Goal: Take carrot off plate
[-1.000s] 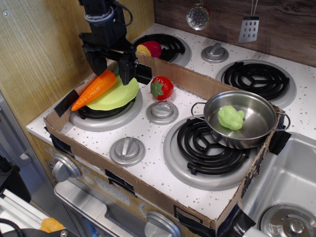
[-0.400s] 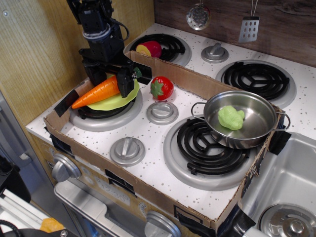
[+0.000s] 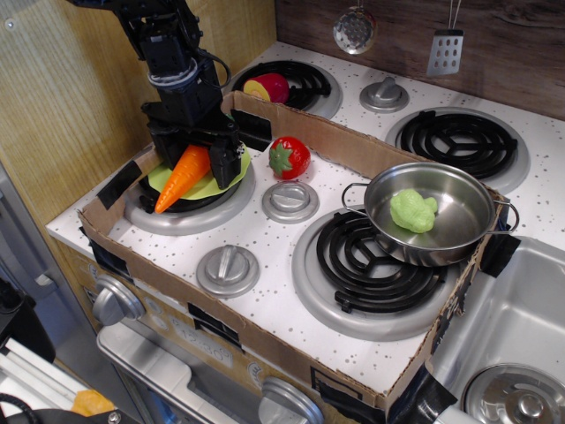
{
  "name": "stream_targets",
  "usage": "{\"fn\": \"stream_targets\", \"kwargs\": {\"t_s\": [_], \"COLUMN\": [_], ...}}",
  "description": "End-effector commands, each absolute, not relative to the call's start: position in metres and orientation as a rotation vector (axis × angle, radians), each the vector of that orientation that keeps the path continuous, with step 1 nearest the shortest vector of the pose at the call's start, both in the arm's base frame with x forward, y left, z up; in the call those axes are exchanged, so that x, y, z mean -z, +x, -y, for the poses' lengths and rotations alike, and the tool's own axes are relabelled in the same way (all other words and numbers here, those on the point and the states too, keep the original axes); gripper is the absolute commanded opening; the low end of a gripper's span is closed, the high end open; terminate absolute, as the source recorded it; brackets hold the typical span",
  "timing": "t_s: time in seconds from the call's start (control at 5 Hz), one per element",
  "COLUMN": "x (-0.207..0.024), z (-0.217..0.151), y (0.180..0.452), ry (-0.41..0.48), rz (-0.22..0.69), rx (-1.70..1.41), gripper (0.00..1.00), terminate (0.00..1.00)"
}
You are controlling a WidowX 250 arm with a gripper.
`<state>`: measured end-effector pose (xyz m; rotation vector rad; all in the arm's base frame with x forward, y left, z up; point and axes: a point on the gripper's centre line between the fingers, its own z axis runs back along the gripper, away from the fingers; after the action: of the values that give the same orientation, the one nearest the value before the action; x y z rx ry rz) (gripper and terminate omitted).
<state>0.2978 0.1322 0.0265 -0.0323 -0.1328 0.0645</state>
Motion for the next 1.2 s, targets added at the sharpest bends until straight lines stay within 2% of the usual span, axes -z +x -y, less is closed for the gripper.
{"fn": "stream_targets", "kwargs": {"t_s": [0.0,0.4,0.6,1.0], "x": [-0.058,-0.085,-0.1,-0.094], "z": [-0.136,-0.127,-0.113,-0.074], "y": [0.3,0.292,0.287,0.264], "ry": [0.024,0.015,-0.048,-0.043], "rz": [0.186,0.117,0.022,0.194], "rx": [-0.065,-0.27,-0.527,-1.021], "gripper": [0.0,0.0,0.0,0.0], "terminate": [0.0,0.0,0.0,0.0]}}
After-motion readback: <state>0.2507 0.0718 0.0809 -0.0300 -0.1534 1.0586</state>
